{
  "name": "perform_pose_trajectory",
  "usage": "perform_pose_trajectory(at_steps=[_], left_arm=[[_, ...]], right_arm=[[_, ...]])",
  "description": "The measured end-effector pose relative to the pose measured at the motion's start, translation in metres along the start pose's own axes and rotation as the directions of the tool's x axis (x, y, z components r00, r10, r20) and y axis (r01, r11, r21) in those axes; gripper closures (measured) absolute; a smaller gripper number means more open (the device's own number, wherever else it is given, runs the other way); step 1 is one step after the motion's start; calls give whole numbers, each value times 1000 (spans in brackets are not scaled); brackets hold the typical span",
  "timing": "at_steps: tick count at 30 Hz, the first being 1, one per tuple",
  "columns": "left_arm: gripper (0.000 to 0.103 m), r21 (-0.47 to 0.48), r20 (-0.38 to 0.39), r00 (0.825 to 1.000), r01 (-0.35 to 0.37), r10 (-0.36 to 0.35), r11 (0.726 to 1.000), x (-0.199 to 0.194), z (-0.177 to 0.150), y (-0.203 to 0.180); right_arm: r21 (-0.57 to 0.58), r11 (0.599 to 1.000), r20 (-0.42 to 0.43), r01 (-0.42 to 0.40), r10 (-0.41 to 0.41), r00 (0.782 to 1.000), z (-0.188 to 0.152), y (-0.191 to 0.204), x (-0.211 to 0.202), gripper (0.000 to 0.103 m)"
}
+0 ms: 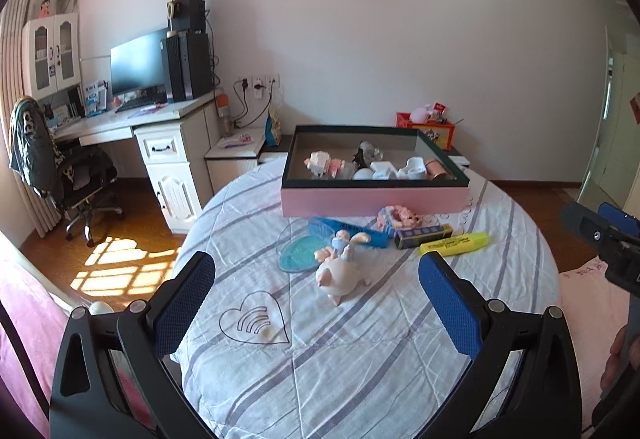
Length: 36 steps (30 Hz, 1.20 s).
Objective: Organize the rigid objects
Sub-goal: 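Withdraw both grippers from the pink box, then grasp the white pig doll with the left gripper while the right grips the box wall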
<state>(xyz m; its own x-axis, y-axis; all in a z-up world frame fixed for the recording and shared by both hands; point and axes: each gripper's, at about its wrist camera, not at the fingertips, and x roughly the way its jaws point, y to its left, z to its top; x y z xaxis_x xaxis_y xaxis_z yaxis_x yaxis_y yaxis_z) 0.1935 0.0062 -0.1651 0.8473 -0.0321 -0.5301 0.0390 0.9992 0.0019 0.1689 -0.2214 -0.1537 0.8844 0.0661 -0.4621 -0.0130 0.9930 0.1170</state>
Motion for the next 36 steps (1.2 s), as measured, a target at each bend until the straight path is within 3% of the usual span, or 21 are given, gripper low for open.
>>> perform_pose_trajectory(at_steps=[6, 15, 18, 20, 24, 25, 30, 36], left_arm=[[0, -19, -144, 989, 21, -23, 1000, 50, -19, 0], [1, -16, -234, 972, -13, 9, 1000, 104, -22, -3], [13, 7, -245, 969, -19, 20, 1000, 115, -21, -7], [29, 15, -273, 962, -13, 17, 1000, 124, -21, -8], [46, 4, -306, 951, 41, -37, 999, 134, -22, -12], [59, 0, -303, 951, 62, -59, 998, 135, -22, -12], [62, -16, -294, 954, 64, -66, 998, 130, -13, -2], [62, -49, -239, 968, 60, -70, 997, 114, 7, 24]], right_arm=[[46, 999, -82, 21, -17, 996, -10, -26, 43, 0], [10, 999, -138, 48, -46, 989, 7, -45, 109, 0], [-6, 999, -145, 49, -50, 988, 24, -50, 133, 0], [-15, 998, -153, 53, -55, 987, 35, -52, 148, 0], [-27, 999, -165, 42, -46, 985, 54, -53, 179, 0], [-27, 999, -172, 37, -41, 984, 58, -52, 187, 0], [-34, 999, -230, 17, -24, 973, 70, -47, 234, 0], [-39, 997, -287, 62, -70, 955, 79, -51, 280, 4]])
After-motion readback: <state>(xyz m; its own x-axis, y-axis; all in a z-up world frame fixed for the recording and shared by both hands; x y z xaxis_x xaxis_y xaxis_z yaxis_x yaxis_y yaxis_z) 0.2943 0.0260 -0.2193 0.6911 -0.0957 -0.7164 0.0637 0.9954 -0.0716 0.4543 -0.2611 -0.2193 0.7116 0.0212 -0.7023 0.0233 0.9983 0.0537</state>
